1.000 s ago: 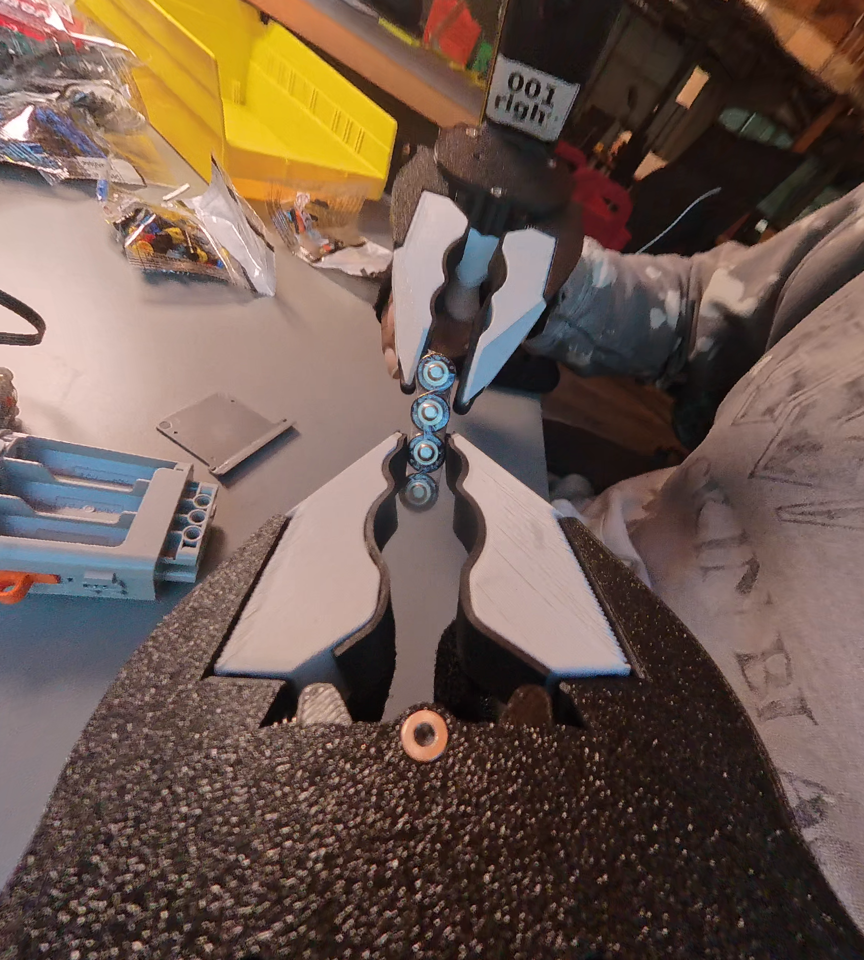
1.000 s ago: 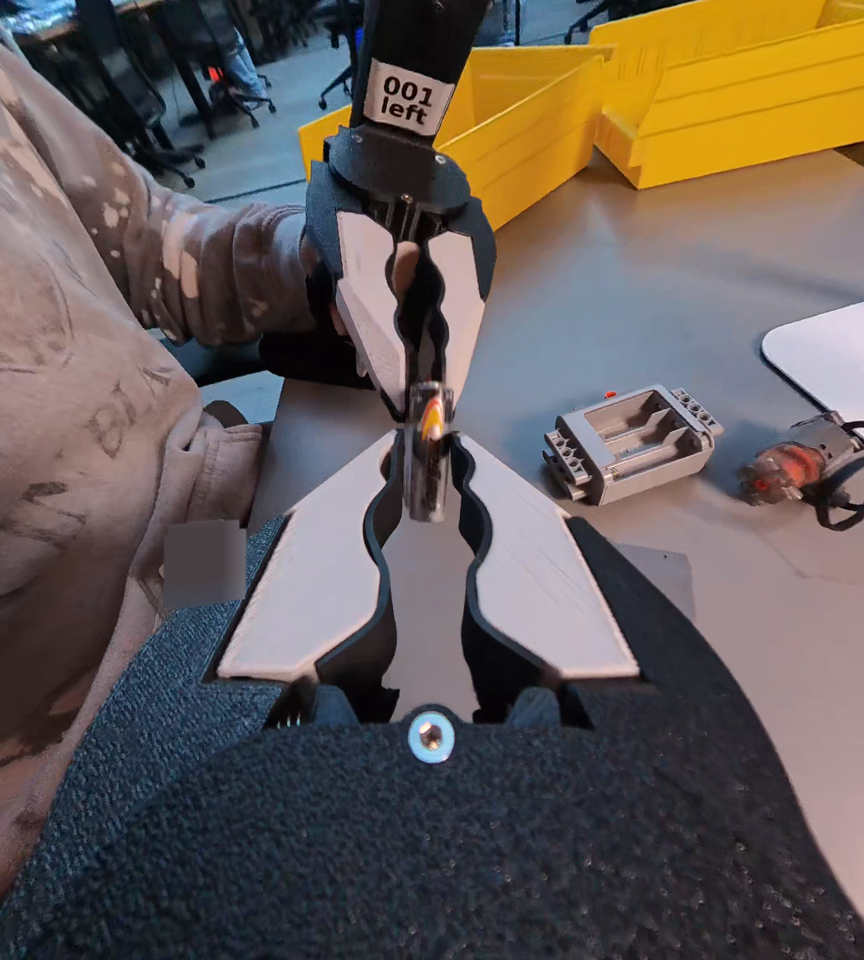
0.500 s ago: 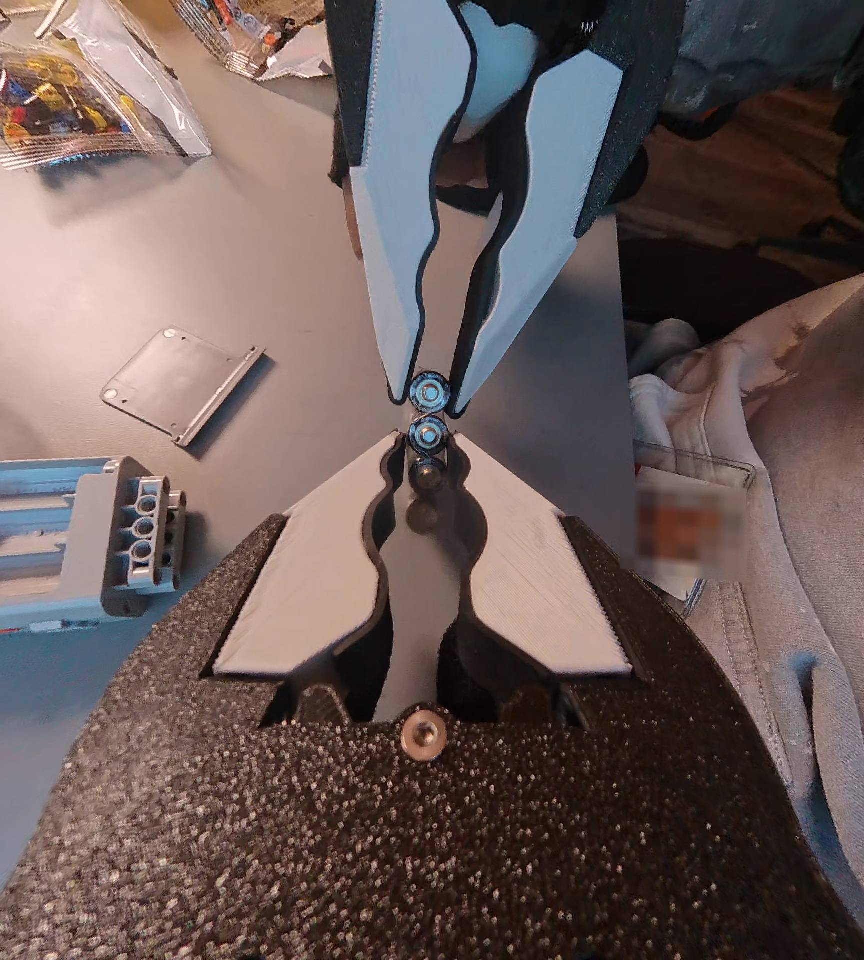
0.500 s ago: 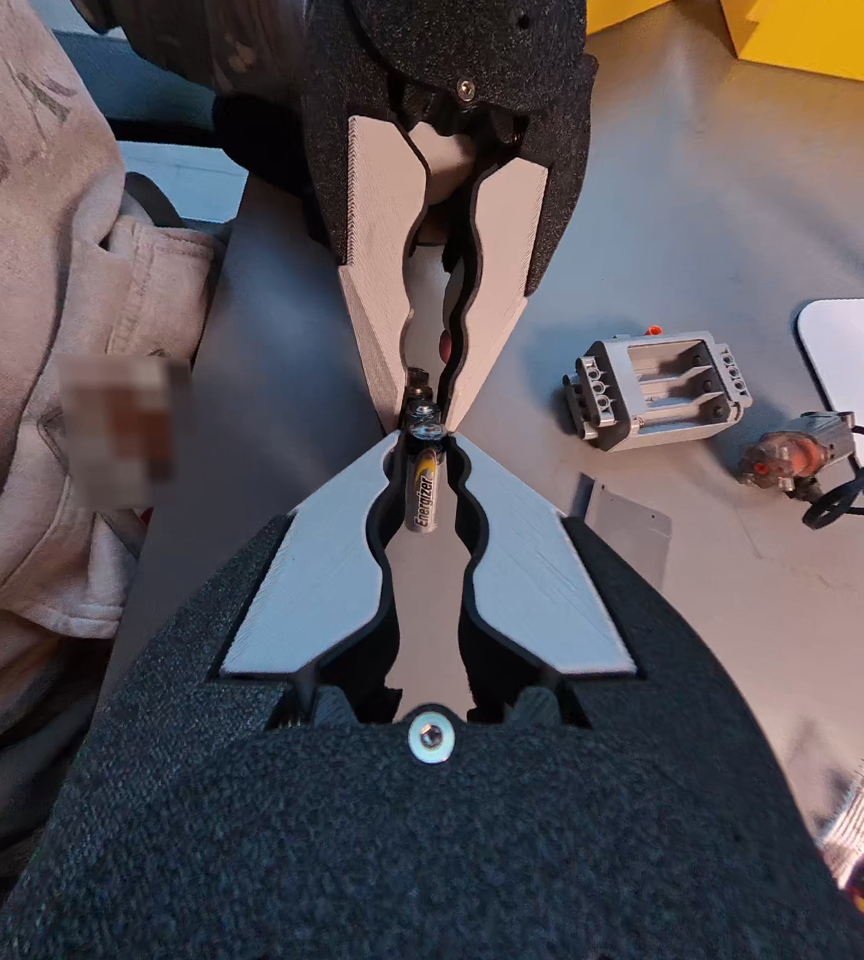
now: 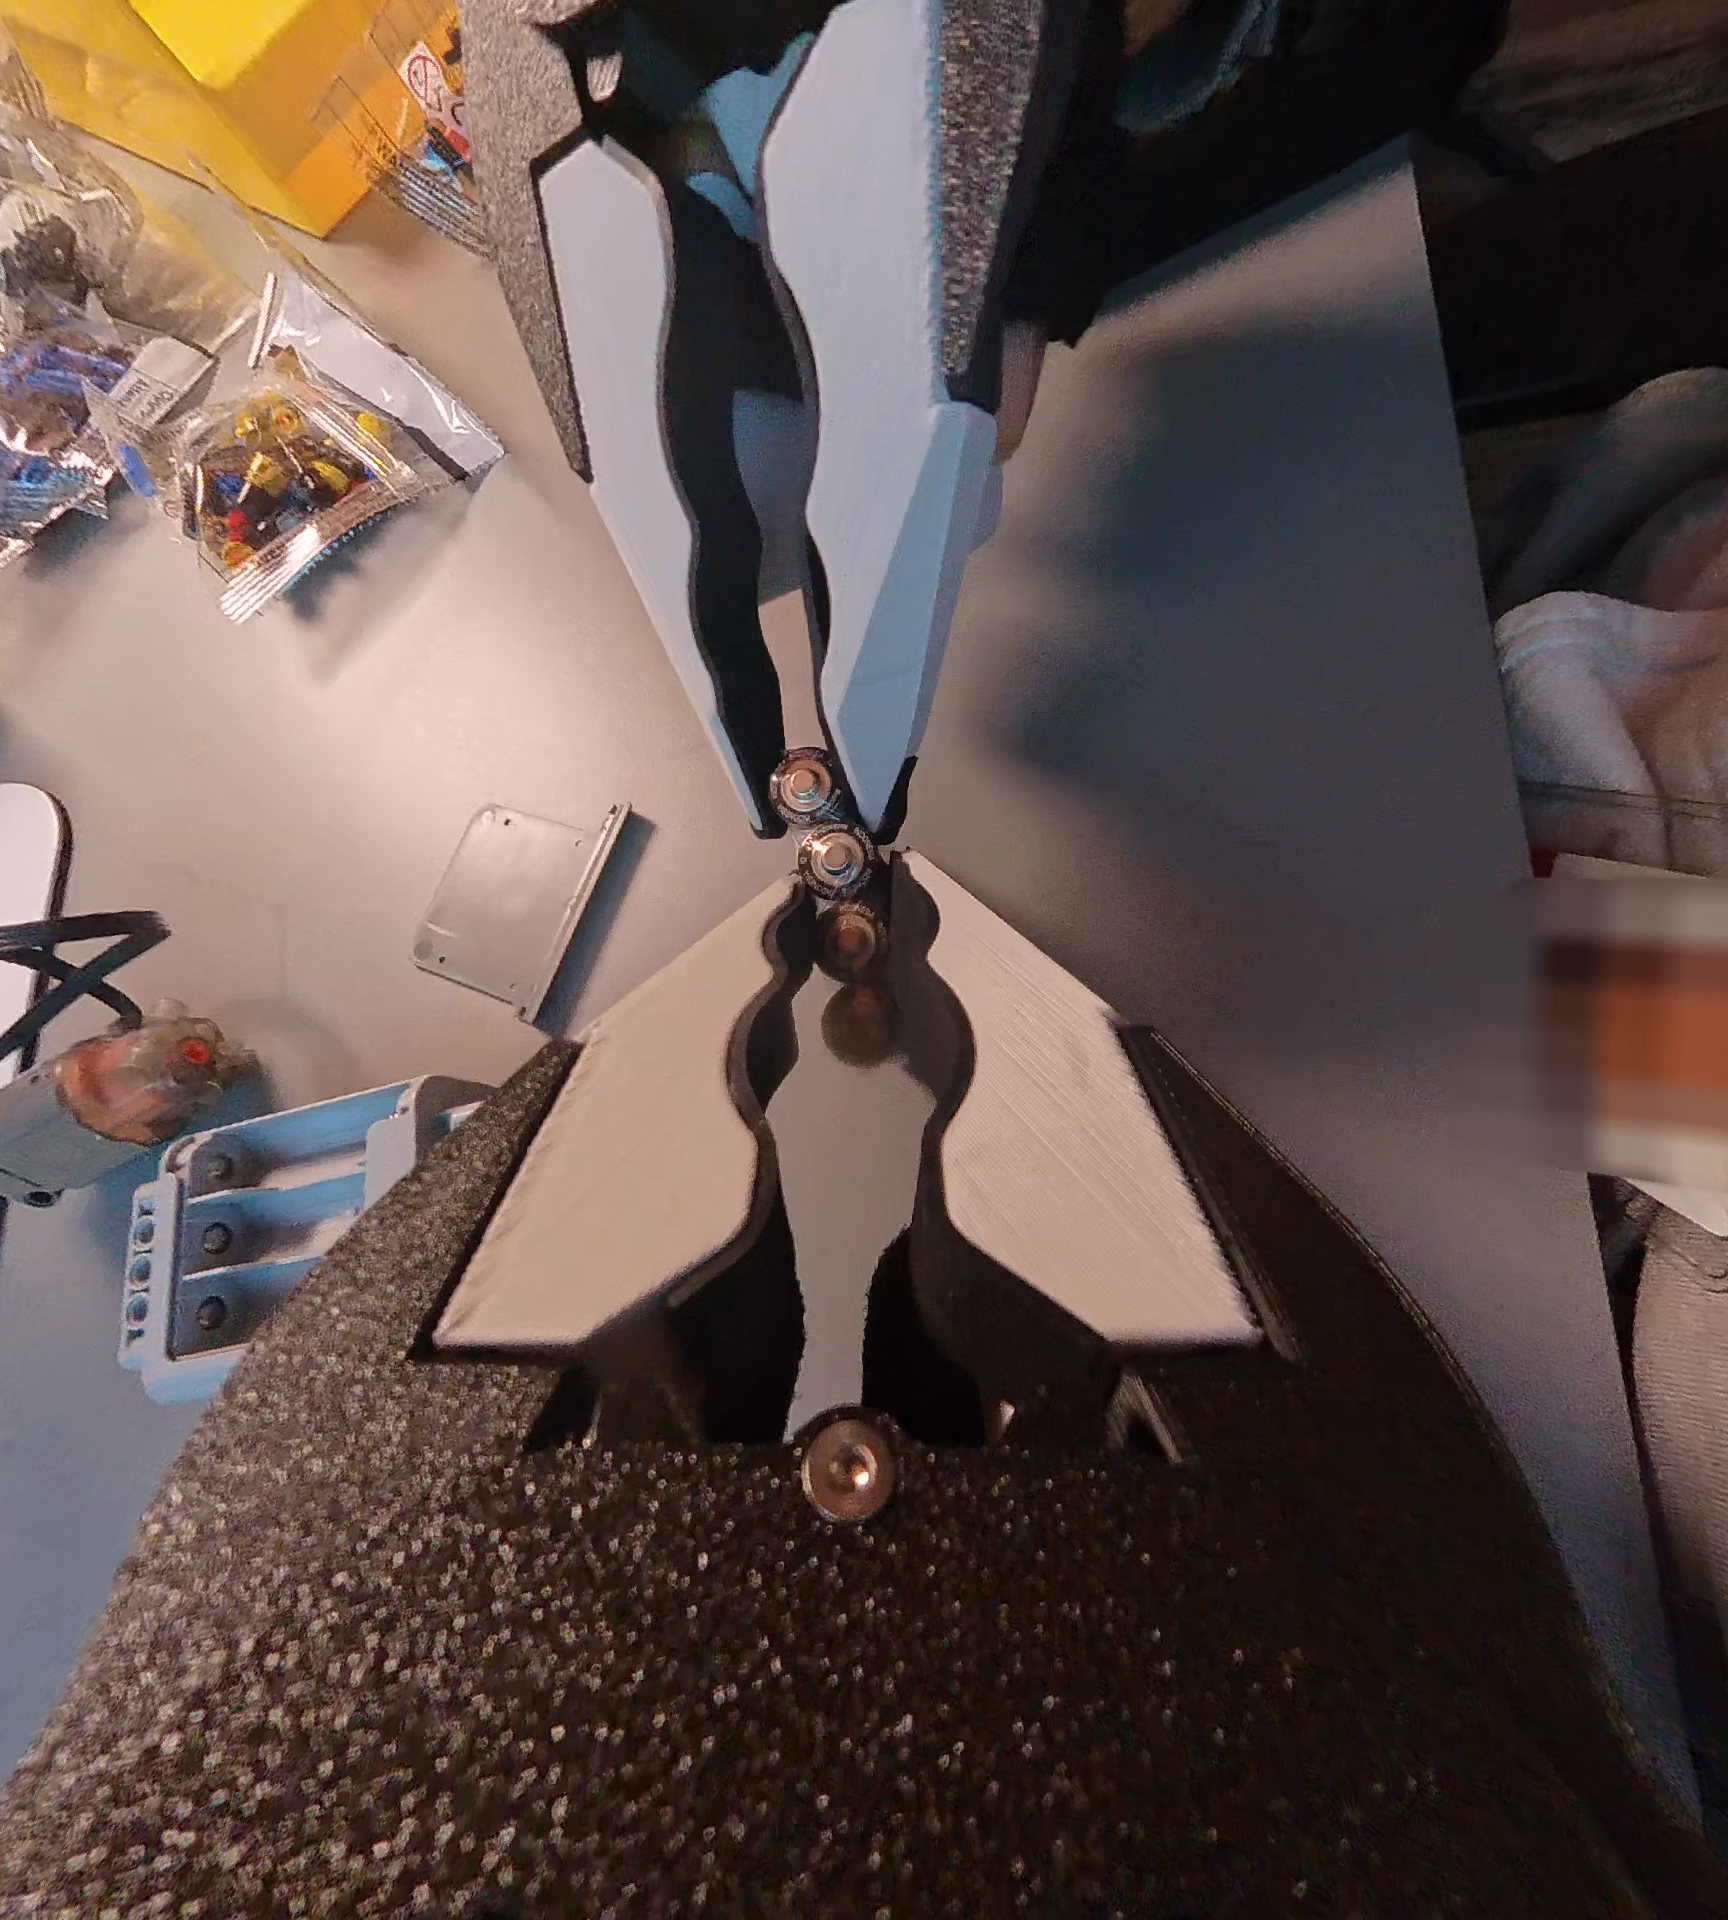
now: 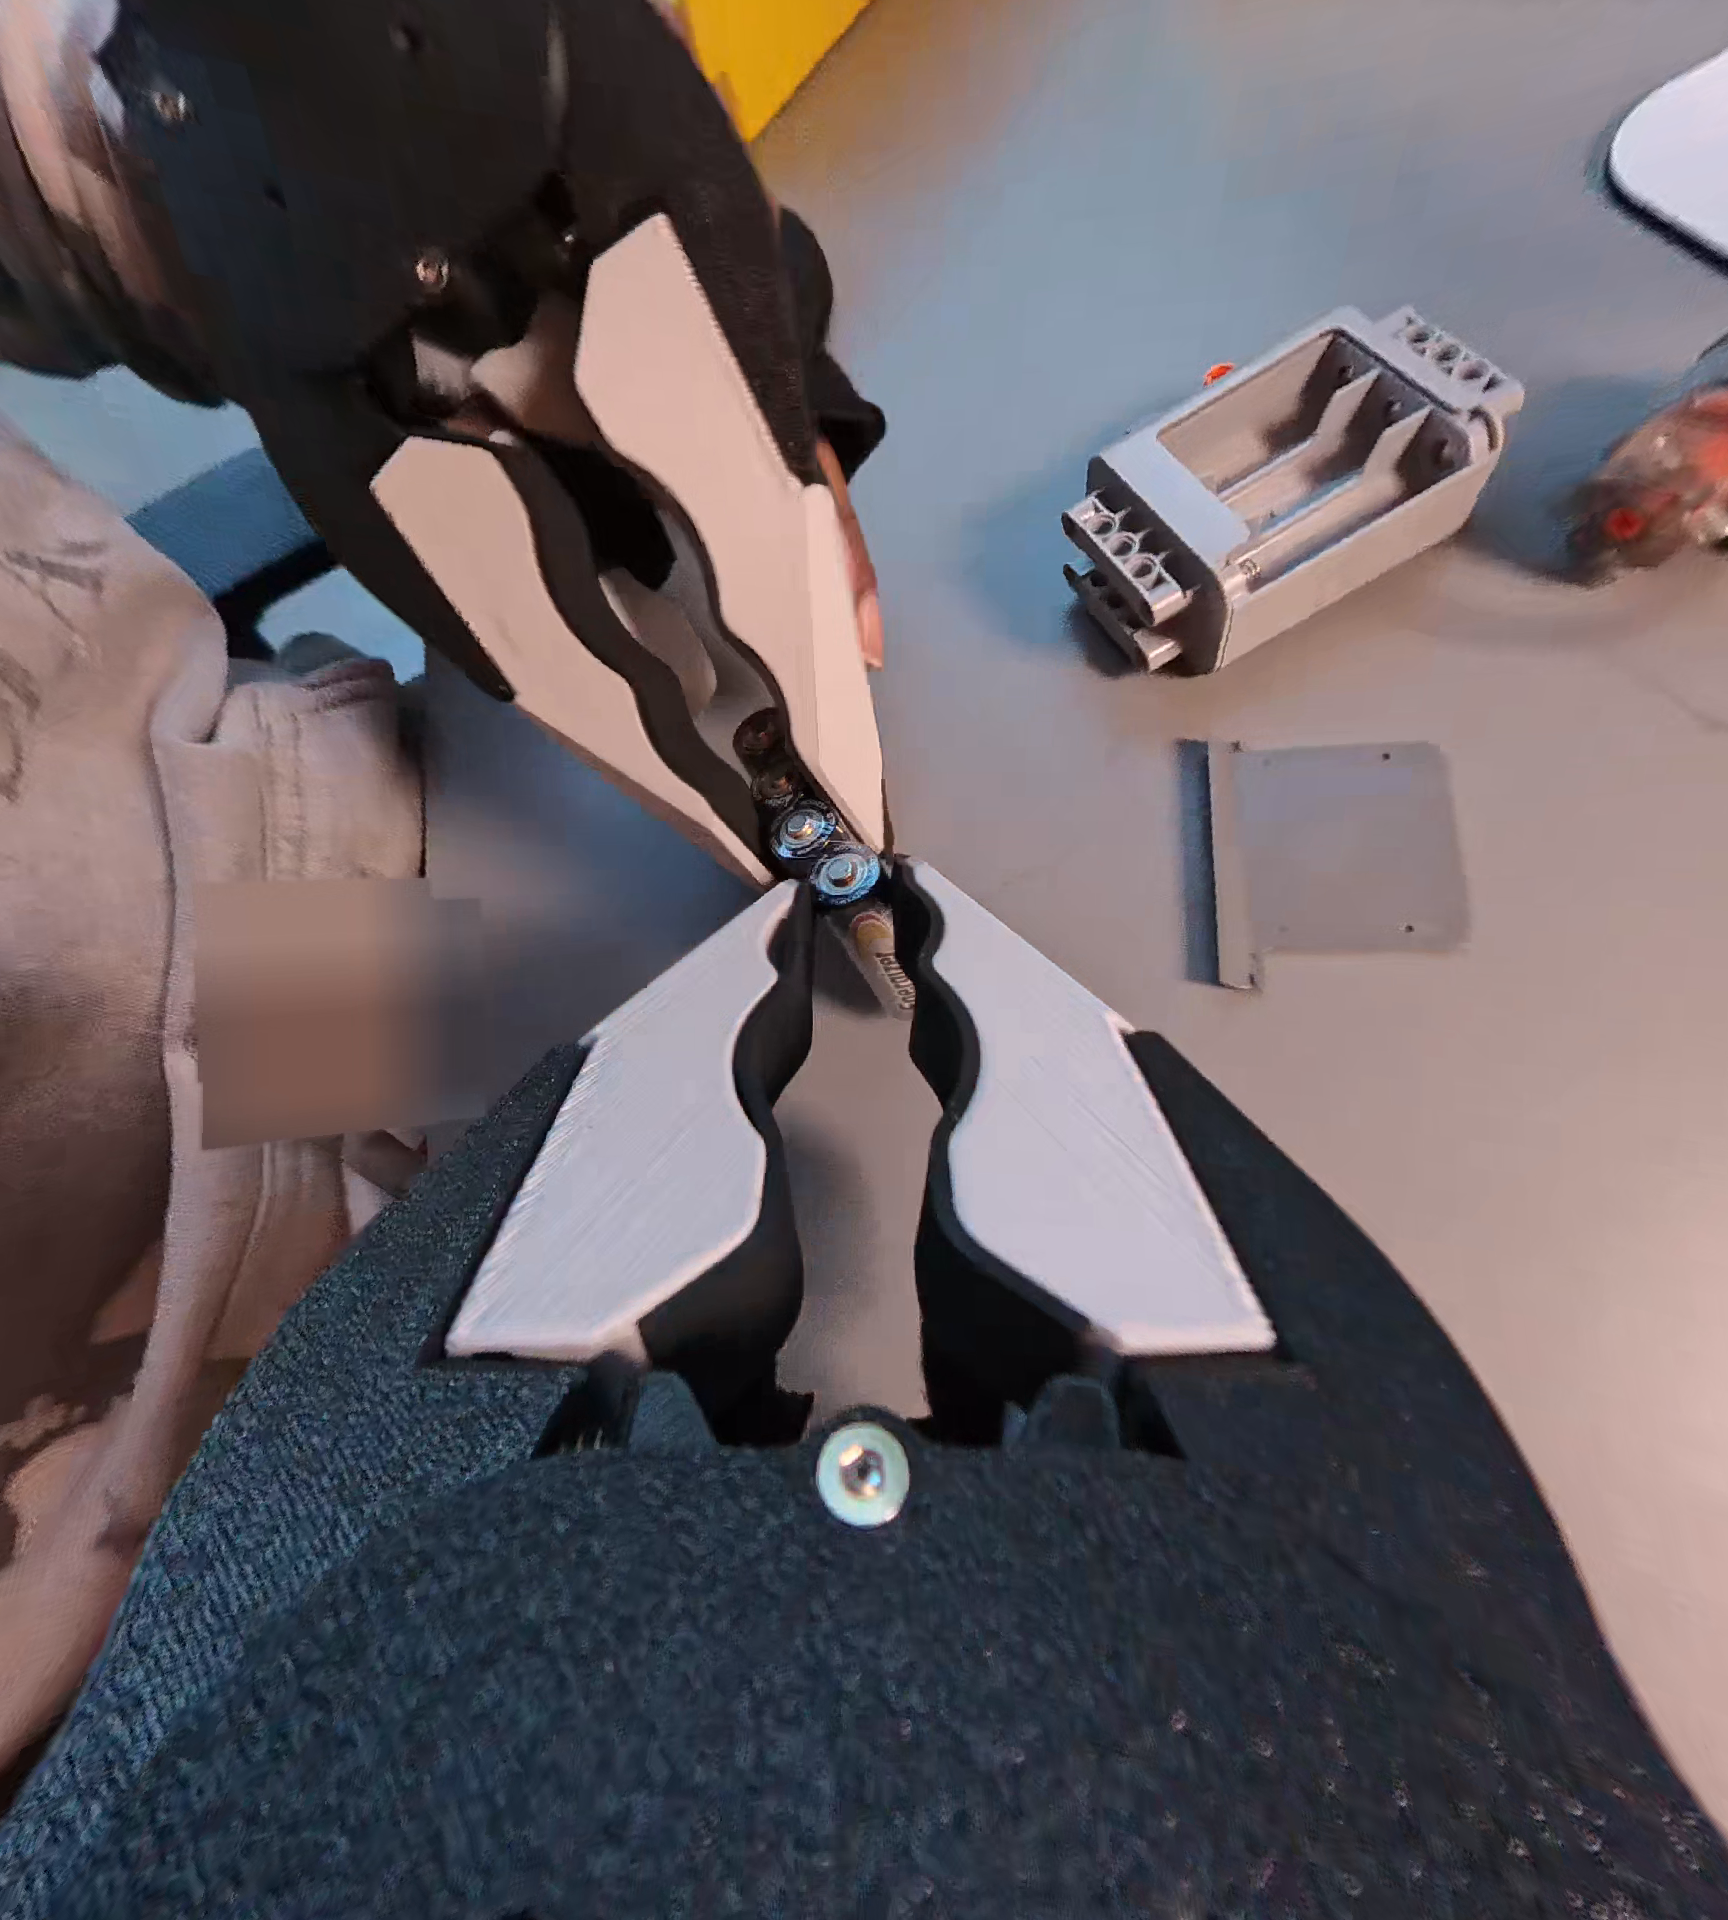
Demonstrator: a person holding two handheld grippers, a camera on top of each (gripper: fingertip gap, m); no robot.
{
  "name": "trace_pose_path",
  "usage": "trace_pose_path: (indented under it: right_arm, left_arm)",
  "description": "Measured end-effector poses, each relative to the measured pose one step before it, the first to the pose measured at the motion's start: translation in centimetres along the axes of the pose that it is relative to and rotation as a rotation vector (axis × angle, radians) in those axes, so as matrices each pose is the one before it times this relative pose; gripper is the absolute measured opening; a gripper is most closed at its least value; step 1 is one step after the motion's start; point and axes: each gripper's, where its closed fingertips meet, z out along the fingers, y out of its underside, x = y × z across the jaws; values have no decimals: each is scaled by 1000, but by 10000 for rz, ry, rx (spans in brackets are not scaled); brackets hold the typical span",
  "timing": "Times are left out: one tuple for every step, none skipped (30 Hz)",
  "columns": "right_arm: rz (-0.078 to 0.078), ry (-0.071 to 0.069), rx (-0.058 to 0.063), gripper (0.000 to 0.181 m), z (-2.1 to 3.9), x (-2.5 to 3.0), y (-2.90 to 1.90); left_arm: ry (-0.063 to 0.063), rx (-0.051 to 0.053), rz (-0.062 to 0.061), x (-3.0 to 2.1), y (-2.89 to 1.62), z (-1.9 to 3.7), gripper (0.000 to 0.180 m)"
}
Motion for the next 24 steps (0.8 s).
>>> trace_pose_path:
  right_arm:
    - [465,-256,-12,12,8,42,155]
    - [439,-300,-86,12,47,-21,242]
    - [290,-290,-121,12,71,-54,263]
    - [334,-225,-51,12,26,4,10]
    - [139,-172,-186,13,15,-19,81]
    - [69,-82,-198,12,36,41,-10]
    - [-27,-48,-247,12,6,10,-5]
    - [-151,25,-253,12,24,34,-4]
    - [-209,82,-231,12,12,1,-8]
    - [-342,148,-221,13,4,-7,38]
    - [-280,159,-172,13,22,-22,17]
    - [-213,171,-56,13,20,16,-71]
    - [-288,362,48,13,-4,212,-157]
    - [-341,431,118,14,-3,225,-192]
    - [-365,433,169,14,-19,224,-164]
    - [-121,430,189,13,-19,307,-130]
    - [-42,398,231,14,-13,304,-95]
    - [16,452,245,15,21,375,-81]
    - [73,461,260,16,25,357,-60]
    - [154,431,235,16,56,344,-100]
    - [223,311,167,15,117,177,-87]
    - [152,292,105,15,150,218,-89]
    - [37,212,44,15,121,180,-64]
    - [34,88,-3,14,110,113,-32]
  left_arm:
    - [-139,-37,342,15,2,112,11]
    - [-161,-84,461,102,7,126,11]
    - [-170,-97,547,128,16,105,11]
    - [-162,-56,419,10,-25,43,11]
    - [-56,10,243,2,-32,39,11]
    - [-22,62,125,15,-12,4,11]
    - [-50,66,152,-38,1,12,10]
    - [-50,14,140,12,-4,-6,11]
    - [-61,-27,186,-13,11,-11,11]
    - [27,-8,-5,19,15,-25,11]
    - [152,77,-265,8,13,-49,10]
    - [273,193,-576,-41,76,-82,11]
    - [332,246,-930,-170,86,-64,12]
    - [307,245,-863,-216,70,-90,12]
    - [320,154,-806,-180,39,-114,12]
    - [249,68,-715,-212,39,-60,12]
    - [222,60,-623,-191,24,-25,12]
    - [180,60,-596,-225,28,10,12]
    - [175,33,-620,-243,26,-14,11]
    - [186,19,-595,-226,32,-27,11]
    - [165,-1,-447,-198,36,-34,12]
    - [67,1,-214,-204,66,-34,13]
    - [-1,-5,-82,-191,49,-14,13]
    - [-36,0,13,-139,22,-14,13]
